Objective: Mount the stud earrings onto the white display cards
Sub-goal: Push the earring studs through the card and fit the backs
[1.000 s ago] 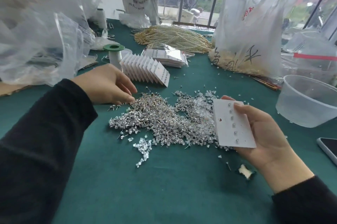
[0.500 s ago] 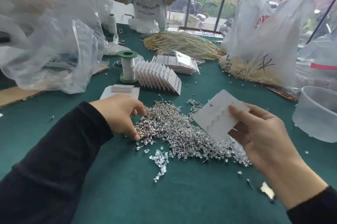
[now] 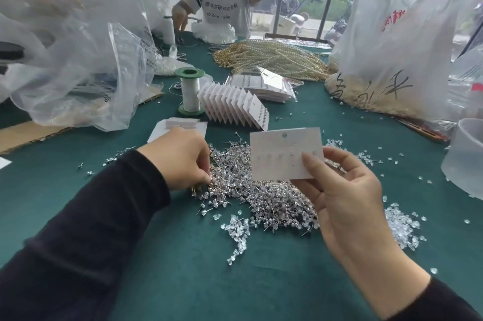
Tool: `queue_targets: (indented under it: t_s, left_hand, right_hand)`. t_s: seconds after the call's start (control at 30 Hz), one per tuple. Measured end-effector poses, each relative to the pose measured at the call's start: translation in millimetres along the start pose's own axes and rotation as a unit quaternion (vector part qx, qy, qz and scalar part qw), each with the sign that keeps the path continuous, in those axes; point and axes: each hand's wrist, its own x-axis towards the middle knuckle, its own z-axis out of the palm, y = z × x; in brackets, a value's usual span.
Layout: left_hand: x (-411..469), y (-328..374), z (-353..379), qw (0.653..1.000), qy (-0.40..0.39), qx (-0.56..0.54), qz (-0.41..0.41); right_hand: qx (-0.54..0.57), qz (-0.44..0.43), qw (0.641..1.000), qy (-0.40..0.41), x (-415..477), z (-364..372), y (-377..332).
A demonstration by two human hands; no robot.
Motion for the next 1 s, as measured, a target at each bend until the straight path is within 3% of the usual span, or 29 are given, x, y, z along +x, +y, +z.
queue_targets:
  t_s: [0.17, 0.5, 0.63, 0.8, 1.0]
  left_hand:
    - [-2, -5, -8, 0.996, 0.036, -0.077, -0.002]
    - [0, -10, -6, 0.987, -0.009, -0.155, -0.029]
    - [-1, -7, -8, 0.968, 0.024, -0.25, 0.005]
    - [-6, 16, -3, 0.896, 0.072, -0.428, 0.095]
    - [-5, 32, 10, 0.903, 0.217, -0.341, 0.146]
  right_hand:
    - [0.009, 0.014, 1.0, 0.0, 1, -2, -3]
    - [0.024, 0.047, 0.999, 0.003, 3, -4, -5]
    - [0.033, 0.068, 0.997, -0.003, 3, -3, -5]
    - [0.075, 0.121, 0.99, -0.008, 2, -2, -5]
    - [0.131, 0.174, 0.976, -0.019, 0, 0, -7]
